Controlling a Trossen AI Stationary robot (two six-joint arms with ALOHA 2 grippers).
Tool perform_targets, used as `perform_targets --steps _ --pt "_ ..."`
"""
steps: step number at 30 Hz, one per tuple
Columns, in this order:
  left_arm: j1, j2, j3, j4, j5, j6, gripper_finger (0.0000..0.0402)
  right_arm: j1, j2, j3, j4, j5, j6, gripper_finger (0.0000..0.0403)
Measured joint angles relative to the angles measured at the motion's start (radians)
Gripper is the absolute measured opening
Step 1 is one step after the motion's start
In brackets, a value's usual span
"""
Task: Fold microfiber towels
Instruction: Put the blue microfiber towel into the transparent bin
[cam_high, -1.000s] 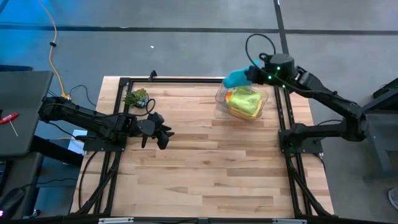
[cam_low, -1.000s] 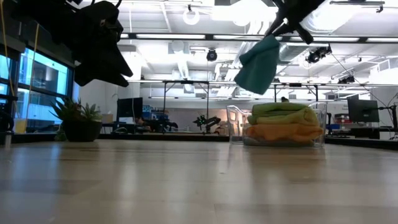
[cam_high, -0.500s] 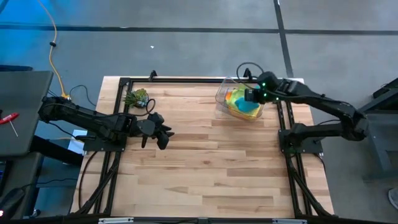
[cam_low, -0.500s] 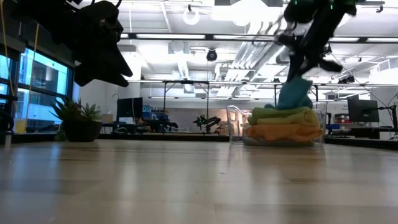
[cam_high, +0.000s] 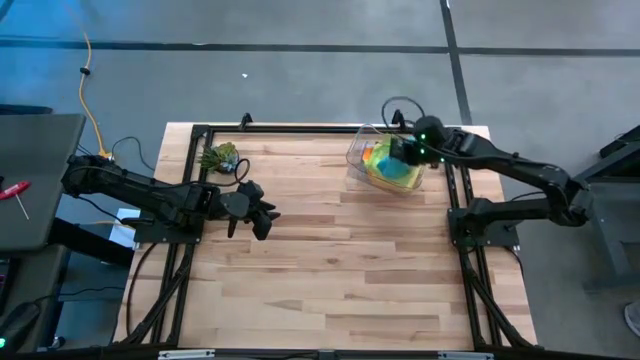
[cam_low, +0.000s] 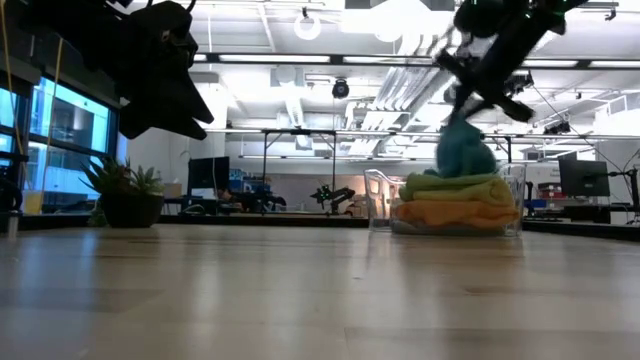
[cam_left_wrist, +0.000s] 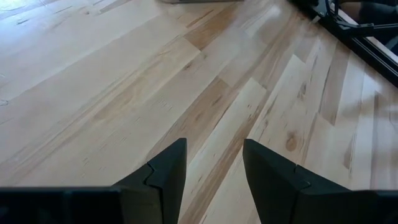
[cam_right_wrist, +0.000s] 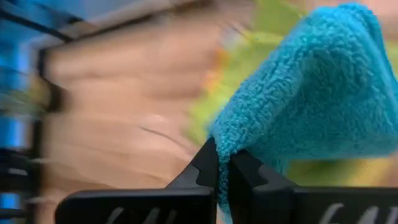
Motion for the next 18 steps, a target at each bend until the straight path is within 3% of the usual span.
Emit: perform_targets --steps 5,13,18 --pt "0.0 0.0 0.0 0.0 0.0 0.0 0.0147 -0.037 0.041 0.094 0.153 0.003 0.004 0.0" --pt "0.0 0.0 0.0 -0.002 0.004 0.002 0.0147 -0.098 0.184 0.335 0.253 -0.023 -0.109 0.0" --pt "0.0 0.0 0.0 -0.001 0.006 0.003 0.0147 -0.099 0.178 0.332 0.119 -0.009 -0.142 0.0"
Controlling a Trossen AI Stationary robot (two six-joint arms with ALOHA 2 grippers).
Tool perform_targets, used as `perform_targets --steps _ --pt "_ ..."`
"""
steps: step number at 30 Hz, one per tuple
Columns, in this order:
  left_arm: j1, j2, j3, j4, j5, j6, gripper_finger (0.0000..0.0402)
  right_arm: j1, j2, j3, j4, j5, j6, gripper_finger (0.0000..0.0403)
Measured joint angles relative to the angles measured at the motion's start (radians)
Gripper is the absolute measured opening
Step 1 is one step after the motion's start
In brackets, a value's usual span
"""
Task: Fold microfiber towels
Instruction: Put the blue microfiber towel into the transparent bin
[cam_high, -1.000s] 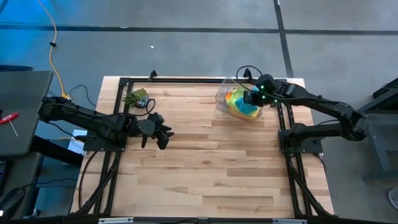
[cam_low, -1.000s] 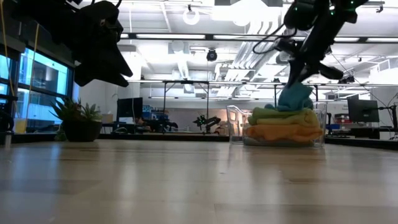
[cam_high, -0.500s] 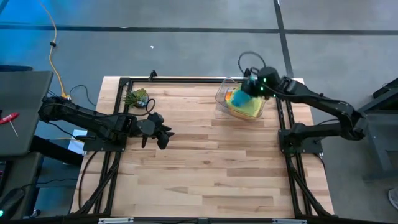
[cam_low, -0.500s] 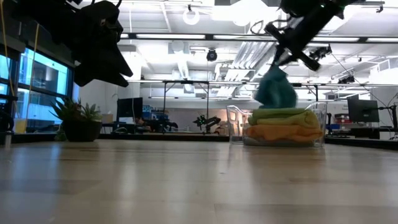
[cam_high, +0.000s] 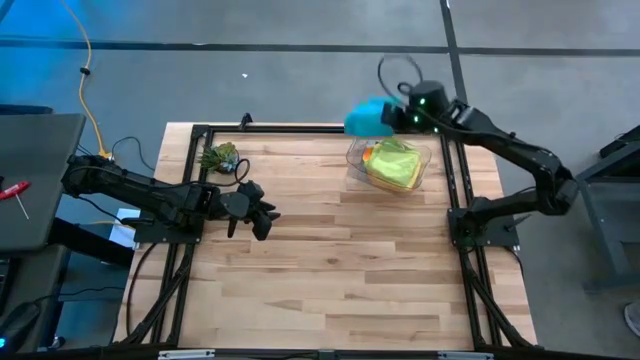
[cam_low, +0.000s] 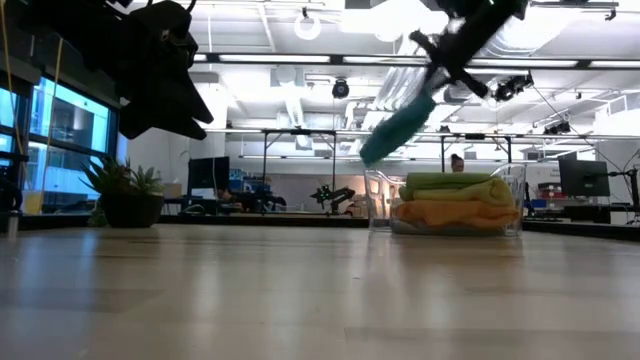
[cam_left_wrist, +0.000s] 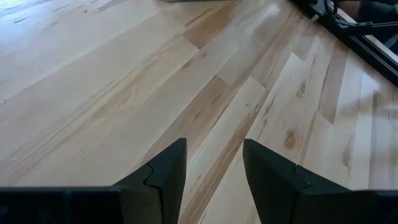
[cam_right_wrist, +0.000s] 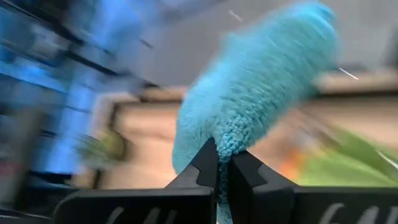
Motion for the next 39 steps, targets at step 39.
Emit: perform_targets --steps 39 --pt "0.0 0.0 0.0 0.0 -0.026 -0.003 0.0147 0.002 -0.316 -0.553 -0.056 -0.009 0.315 0.0043"
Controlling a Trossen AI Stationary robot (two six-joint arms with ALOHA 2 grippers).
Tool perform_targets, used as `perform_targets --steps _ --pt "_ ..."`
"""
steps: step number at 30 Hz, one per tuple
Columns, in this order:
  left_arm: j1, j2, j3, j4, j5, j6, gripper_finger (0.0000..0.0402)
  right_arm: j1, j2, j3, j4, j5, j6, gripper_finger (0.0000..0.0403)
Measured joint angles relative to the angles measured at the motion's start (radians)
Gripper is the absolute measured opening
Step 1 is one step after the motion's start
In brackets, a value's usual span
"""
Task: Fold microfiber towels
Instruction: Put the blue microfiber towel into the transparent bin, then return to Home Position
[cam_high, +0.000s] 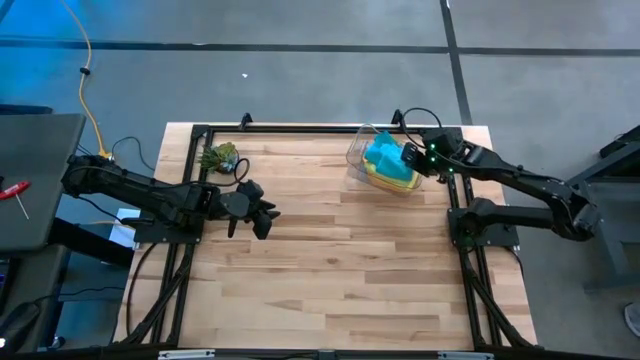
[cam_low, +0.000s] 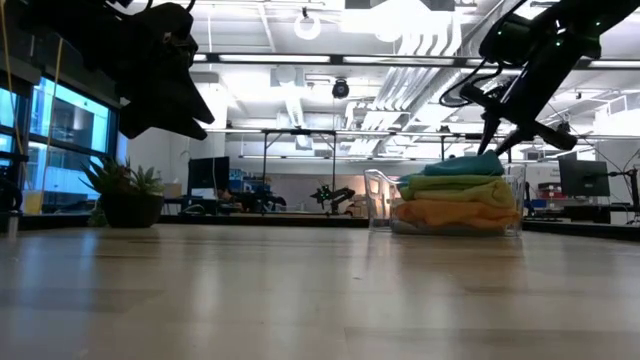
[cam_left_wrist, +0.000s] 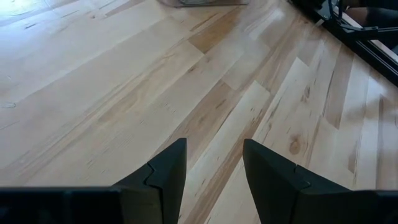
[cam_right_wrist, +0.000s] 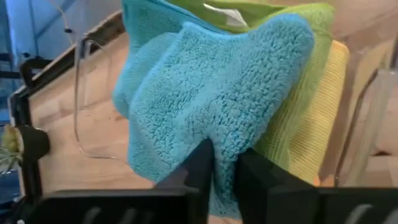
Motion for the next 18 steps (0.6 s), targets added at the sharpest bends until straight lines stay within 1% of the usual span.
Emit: perform_targets --steps 3,5,10,13,15,16,18 --pt "0.0 0.0 0.0 0.0 0.0 0.0 0.0147 -0.003 -0.003 0.002 -0.014 0.009 -0.021 0.009" --pt "0.0 0.0 0.0 0.0 0.0 0.0 0.0147 -0.011 -0.009 0.023 -0.061 0.038 -0.062 0.0125" --pt "0.0 0.0 0.0 -0.001 -0.035 0.0 0.0147 -0.017 -0.014 0.135 -0.218 0.117 -0.117 0.0196" --pt "0.0 0.0 0.0 0.0 -0.045 0.0 0.0147 -0.016 -0.014 0.224 -0.262 0.128 -0.202 0.022" --pt "0.0 0.0 0.0 0.019 -0.029 0.001 0.0147 -0.005 -0.017 0.279 -0.289 0.135 -0.274 0.0228" --pt "0.001 -0.003 0.0 0.054 -0.014 0.012 0.0147 0.008 -0.024 0.3 -0.294 0.147 -0.305 0.023" --pt "0.009 -0.028 0.006 0.15 0.036 0.091 0.0147 0.063 -0.047 0.323 -0.276 0.179 -0.362 0.0231"
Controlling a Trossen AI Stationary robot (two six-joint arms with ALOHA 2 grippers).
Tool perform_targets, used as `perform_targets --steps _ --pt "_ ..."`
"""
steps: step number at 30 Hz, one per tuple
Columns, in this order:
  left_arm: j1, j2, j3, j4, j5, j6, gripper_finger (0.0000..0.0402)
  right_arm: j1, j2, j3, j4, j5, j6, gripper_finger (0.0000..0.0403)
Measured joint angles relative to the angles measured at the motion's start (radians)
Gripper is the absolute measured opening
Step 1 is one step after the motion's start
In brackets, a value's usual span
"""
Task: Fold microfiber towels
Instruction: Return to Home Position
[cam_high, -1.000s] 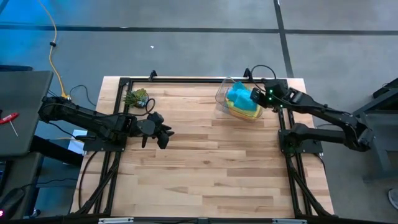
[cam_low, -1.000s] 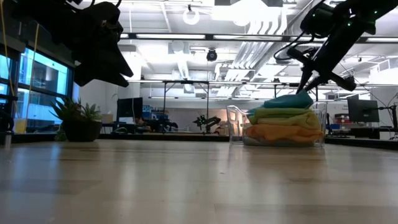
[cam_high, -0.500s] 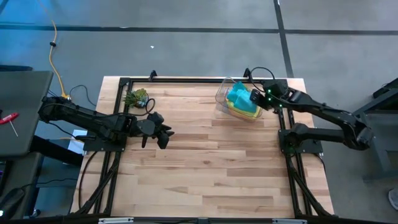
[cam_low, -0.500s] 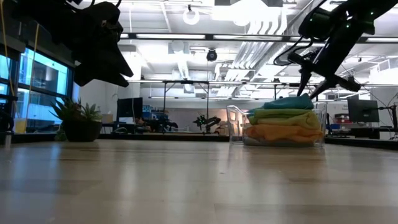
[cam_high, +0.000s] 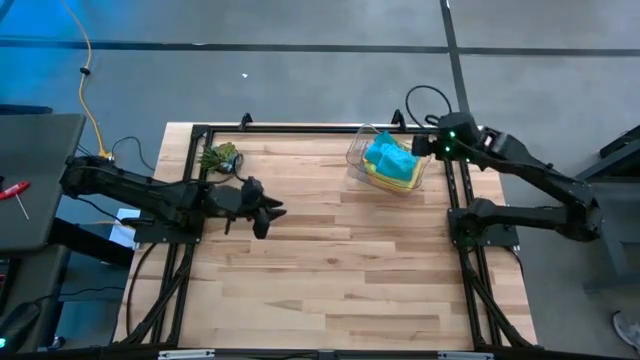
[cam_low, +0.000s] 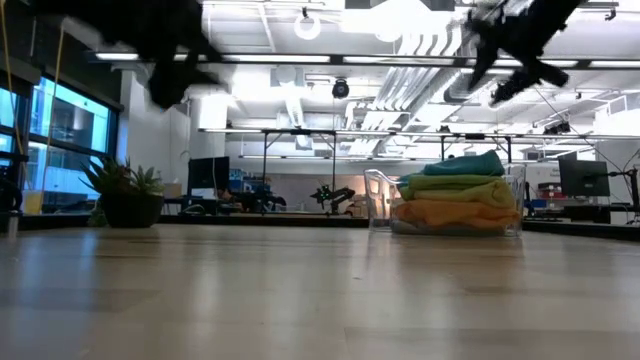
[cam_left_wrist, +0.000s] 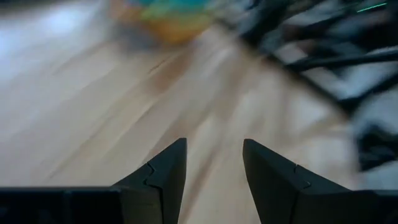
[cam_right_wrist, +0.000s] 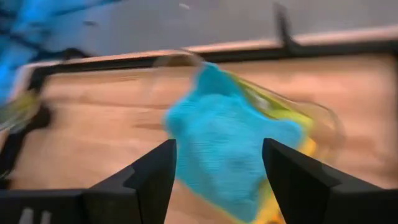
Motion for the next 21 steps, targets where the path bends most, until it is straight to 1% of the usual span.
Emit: perform_targets --steps 2,3,6,10,14,17,21 --pt "0.009 -0.025 0.038 0.078 0.056 0.1 0.0147 0.071 -0.034 0.001 0.047 0.026 -0.043 0.0232" --pt "0.015 -0.038 0.061 0.099 0.065 0.14 0.0147 0.113 -0.052 0.001 0.073 0.047 -0.055 0.0232" --pt "0.025 -0.066 0.145 0.112 0.068 0.239 0.0147 0.267 -0.101 0.001 0.194 0.098 -0.094 0.0232" --pt "0.024 -0.085 0.247 0.085 0.053 0.332 0.0149 0.491 -0.127 0.001 0.414 0.157 -0.18 0.0232" --pt "0.003 -0.091 0.3 0.07 0.069 0.382 0.0153 0.689 -0.1 0.001 0.572 0.242 -0.293 0.0232" --pt "-0.03 -0.106 0.304 0.083 0.075 0.391 0.0152 0.814 -0.052 0.001 0.656 0.262 -0.383 0.0232" --pt "-0.063 -0.115 0.304 0.081 0.049 0.376 0.015 0.918 0.014 0.001 0.745 0.262 -0.475 0.0232"
